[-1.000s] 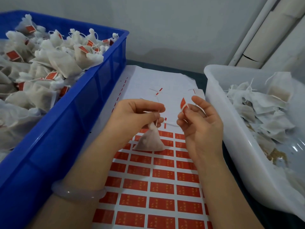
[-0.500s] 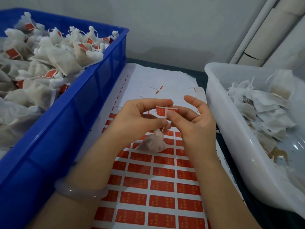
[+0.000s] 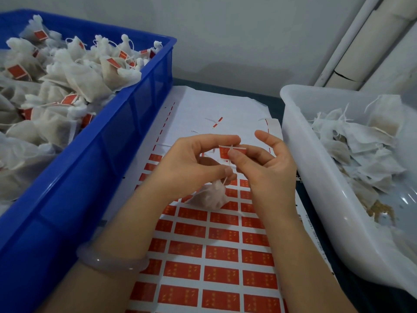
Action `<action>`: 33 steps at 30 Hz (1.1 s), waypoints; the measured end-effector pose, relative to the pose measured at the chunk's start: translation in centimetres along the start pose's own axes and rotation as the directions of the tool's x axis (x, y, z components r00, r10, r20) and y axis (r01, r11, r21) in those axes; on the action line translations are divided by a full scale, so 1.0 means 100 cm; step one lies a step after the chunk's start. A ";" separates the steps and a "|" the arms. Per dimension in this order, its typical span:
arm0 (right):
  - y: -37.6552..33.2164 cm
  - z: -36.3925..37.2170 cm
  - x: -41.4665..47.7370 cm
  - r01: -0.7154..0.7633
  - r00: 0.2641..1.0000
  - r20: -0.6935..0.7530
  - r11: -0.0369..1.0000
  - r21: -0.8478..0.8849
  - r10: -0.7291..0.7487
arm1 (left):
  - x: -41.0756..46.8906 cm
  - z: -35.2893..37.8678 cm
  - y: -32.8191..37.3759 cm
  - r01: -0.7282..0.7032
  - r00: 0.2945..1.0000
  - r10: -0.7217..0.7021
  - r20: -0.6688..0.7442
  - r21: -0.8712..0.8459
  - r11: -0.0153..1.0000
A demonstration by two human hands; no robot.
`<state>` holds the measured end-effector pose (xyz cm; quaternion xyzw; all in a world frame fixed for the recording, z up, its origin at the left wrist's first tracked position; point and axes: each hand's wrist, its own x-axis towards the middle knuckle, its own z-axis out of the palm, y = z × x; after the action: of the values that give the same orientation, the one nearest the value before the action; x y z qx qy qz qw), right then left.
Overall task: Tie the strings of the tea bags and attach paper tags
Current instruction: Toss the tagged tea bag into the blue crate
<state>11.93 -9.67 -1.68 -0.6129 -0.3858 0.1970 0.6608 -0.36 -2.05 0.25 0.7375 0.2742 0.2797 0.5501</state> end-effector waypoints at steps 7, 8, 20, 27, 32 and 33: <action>0.001 -0.001 0.001 -0.022 1.000 0.017 1.000 -0.016 0.022 | -0.001 0.001 0.000 -0.062 0.998 0.062 0.006 0.012 0.998; 0.001 -0.001 0.000 0.001 1.000 0.018 1.000 -0.029 0.000 | -0.001 0.001 0.001 -0.067 0.998 0.067 -0.016 0.006 0.998; -0.006 0.002 -0.003 0.076 0.996 0.058 0.996 -0.055 -0.073 | 0.005 -0.001 -0.006 -0.121 0.934 0.151 -0.324 0.111 0.986; -0.009 0.004 -0.003 0.075 0.995 0.062 0.997 -0.011 -0.074 | 0.003 0.001 0.001 -0.148 0.975 0.149 -0.166 0.015 0.989; -0.009 0.003 -0.004 0.100 0.993 0.066 0.994 -0.034 -0.097 | 0.003 0.002 -0.001 -0.174 0.968 0.161 -0.192 -0.051 0.983; -0.010 0.004 -0.004 0.112 0.992 0.065 0.993 -0.042 -0.109 | 0.003 0.001 -0.001 -0.176 0.966 0.161 -0.203 -0.058 0.983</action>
<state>11.21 -9.87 -0.82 -0.5992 -0.4439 0.1703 0.6441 -0.05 -1.89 0.17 0.7055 0.2529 0.4076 0.5217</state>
